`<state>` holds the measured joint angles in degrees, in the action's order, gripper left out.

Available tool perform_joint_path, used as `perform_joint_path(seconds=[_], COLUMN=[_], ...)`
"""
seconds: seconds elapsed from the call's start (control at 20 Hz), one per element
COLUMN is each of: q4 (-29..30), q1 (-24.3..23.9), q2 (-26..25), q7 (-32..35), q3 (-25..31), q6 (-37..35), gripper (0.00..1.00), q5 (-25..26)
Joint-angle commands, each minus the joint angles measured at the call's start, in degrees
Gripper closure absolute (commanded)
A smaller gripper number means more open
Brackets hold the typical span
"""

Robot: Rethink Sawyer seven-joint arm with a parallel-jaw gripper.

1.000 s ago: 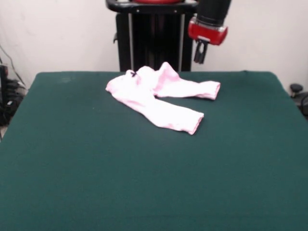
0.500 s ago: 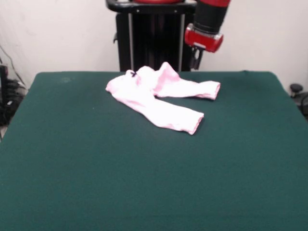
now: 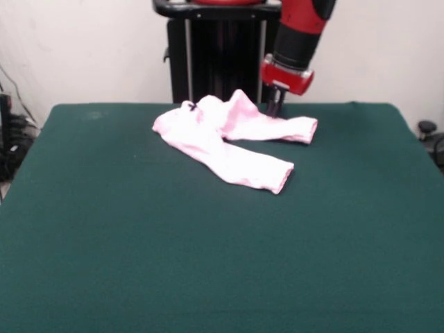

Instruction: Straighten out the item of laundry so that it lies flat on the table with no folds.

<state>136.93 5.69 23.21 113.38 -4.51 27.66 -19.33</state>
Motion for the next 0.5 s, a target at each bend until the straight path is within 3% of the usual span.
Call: perform_joint_path(seconds=[0.05,0.5], q4=[-10.27,-10.34], q1=[-0.15,-1.38], q2=[-6.51,-5.27], q7=[15.45,14.56], q3=[2.46,2.77], q6=[5.83,5.13], gripper=[1.0,1.0], q5=[-3.04,-3.12])
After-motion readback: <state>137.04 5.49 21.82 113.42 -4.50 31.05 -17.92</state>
